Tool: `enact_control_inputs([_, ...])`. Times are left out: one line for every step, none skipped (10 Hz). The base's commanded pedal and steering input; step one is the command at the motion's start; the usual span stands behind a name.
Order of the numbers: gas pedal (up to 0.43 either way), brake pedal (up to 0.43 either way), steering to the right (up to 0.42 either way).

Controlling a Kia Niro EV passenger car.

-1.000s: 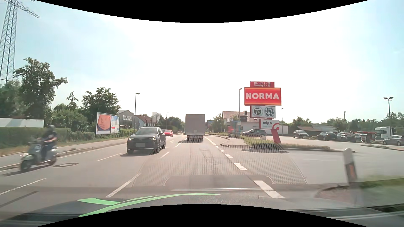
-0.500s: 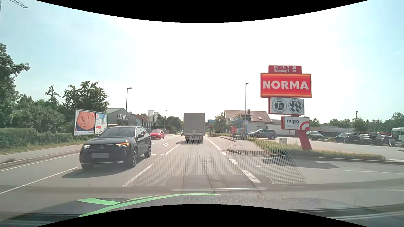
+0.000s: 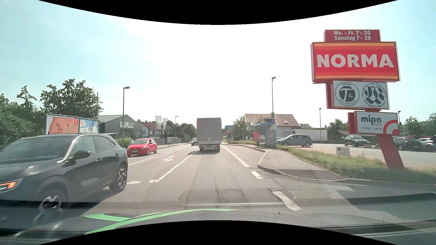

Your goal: Follow the waypoints while adhering to traffic rules and regulations

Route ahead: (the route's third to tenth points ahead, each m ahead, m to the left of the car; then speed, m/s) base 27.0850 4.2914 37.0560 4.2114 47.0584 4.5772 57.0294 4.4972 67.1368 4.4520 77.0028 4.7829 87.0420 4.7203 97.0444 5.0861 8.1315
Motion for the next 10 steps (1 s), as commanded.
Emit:
enact_control_inputs([0.067, 0.0, -0.005])
enact_control_inputs([0.067, 0.0, -0.005])
enact_control_inputs([0.067, 0.0, -0.005])
enact_control_inputs([0.067, 0.0, -0.005])
enact_control_inputs([0.079, 0.0, -0.005])
enact_control_inputs([0.098, 0.0, -0.005])
enact_control_inputs([0.11, 0.0, -0.005])
enact_control_inputs([0.11, 0.0, -0.005])
enact_control_inputs([0.11, 0.0, -0.006])
enact_control_inputs([0.11, 0.0, -0.006])
